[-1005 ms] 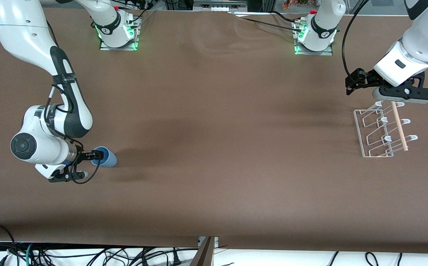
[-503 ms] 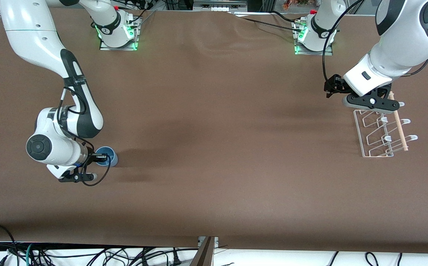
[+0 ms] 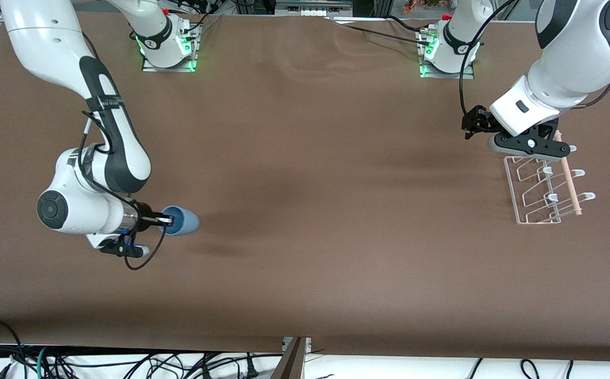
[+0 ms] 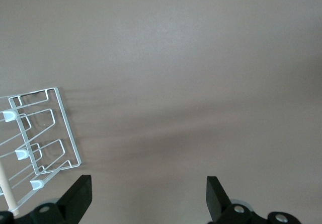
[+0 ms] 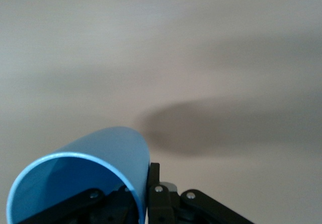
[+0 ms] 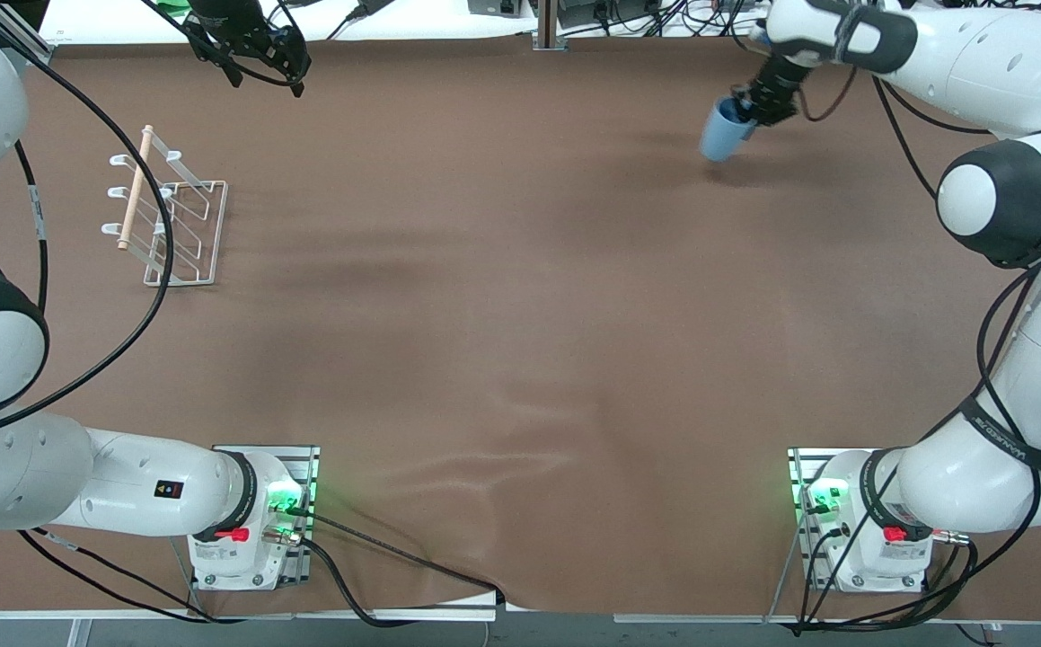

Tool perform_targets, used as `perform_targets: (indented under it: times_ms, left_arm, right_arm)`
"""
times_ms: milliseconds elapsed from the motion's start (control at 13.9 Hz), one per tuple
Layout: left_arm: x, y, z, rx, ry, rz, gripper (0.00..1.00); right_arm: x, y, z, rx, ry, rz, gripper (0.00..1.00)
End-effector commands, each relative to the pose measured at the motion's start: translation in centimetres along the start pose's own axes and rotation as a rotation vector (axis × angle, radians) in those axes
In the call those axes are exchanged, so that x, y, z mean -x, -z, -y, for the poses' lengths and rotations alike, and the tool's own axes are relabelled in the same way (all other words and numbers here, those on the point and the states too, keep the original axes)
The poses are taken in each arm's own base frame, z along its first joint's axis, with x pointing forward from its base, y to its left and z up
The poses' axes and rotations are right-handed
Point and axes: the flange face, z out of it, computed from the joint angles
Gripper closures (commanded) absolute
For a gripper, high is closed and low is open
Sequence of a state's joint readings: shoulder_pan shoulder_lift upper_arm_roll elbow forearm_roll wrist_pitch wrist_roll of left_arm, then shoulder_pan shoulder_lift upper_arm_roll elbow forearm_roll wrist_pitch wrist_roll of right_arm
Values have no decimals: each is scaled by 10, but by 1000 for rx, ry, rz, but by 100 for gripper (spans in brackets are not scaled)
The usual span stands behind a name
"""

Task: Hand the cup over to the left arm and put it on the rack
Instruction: 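Lift the cup with the right gripper while the left gripper approaches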

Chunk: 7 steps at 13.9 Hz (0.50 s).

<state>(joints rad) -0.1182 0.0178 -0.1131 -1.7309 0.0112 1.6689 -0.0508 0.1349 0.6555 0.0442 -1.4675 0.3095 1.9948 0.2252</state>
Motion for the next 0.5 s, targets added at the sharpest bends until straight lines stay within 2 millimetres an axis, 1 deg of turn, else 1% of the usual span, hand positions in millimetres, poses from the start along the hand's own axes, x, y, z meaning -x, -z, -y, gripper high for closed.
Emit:
perform_targets:
  times_ms: [0, 72, 144, 215, 359, 431]
  left_arm:
    - [5, 10, -22, -3, -47, 2, 0]
    - [6, 10, -30, 61, -47, 8, 0]
    - [7, 10, -38, 135, -45, 16, 0]
    - [6, 8, -43, 193, -59, 21, 0]
    - [4, 7, -55, 275, -155, 13, 0]
    - [1, 4, -60, 332, -204, 13, 0]
  right_arm:
    - [24, 23, 72, -163, -112, 55, 100]
    - [34, 30, 100, -229, -158, 82, 100]
    - [42, 42, 128, -297, -216, 97, 100]
    - [55, 53, 157, -350, -248, 126, 100]
    - [84, 73, 208, -419, -293, 185, 100]
    - [98, 79, 230, -446, -312, 205, 100]
